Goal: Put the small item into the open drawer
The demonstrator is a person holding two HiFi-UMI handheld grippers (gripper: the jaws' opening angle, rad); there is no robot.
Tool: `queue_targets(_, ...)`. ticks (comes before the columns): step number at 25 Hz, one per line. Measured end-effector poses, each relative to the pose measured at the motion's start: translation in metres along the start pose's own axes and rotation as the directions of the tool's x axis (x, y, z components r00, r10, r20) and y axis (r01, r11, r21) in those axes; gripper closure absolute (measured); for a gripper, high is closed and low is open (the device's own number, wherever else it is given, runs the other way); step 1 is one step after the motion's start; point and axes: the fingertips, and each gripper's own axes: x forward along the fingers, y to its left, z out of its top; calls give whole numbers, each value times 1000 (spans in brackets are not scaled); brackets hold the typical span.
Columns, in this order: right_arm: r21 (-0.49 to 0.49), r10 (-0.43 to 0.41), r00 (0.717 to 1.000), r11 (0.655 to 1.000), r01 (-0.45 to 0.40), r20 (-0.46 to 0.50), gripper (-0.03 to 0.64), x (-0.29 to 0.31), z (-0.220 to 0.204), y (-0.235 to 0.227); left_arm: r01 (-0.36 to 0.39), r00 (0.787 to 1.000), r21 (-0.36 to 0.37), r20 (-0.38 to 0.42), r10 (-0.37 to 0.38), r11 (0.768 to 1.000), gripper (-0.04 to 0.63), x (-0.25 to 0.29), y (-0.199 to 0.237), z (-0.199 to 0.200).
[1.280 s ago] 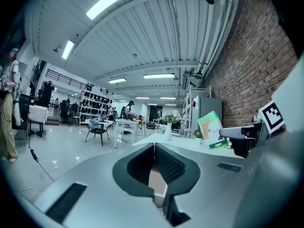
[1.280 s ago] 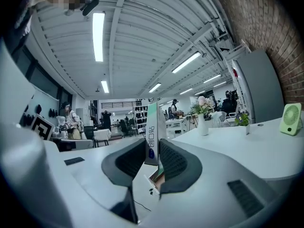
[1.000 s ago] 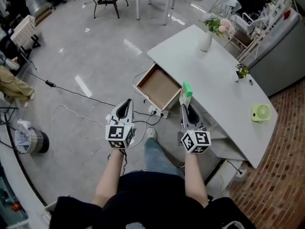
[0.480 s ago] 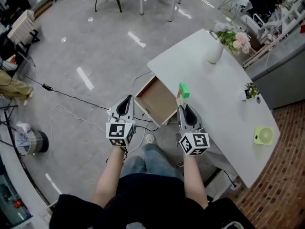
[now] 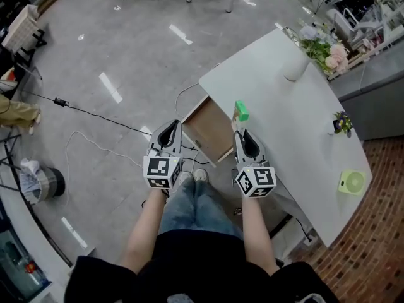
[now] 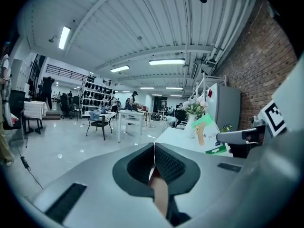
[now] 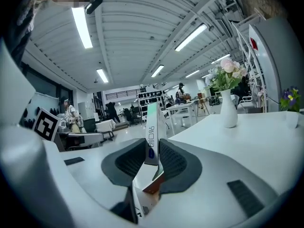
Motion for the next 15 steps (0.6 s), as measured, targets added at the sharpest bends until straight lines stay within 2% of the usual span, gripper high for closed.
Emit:
queue_targets(7,-30,53,996,998,-56,-78,525,47,-35,12,15,999,-8,-38,-16,1000,572,31,15,-27)
queue_targets(10,-52,83,989,995,-90,-123,525,64,-60,20,19,999,-12,-47,-20,1000,572,48,18,-43)
queue_targets(15,-34,110,975,992,-118,-193,525,86,-115,24,16,997,-31,-73,-19,999,572,73,22,-82)
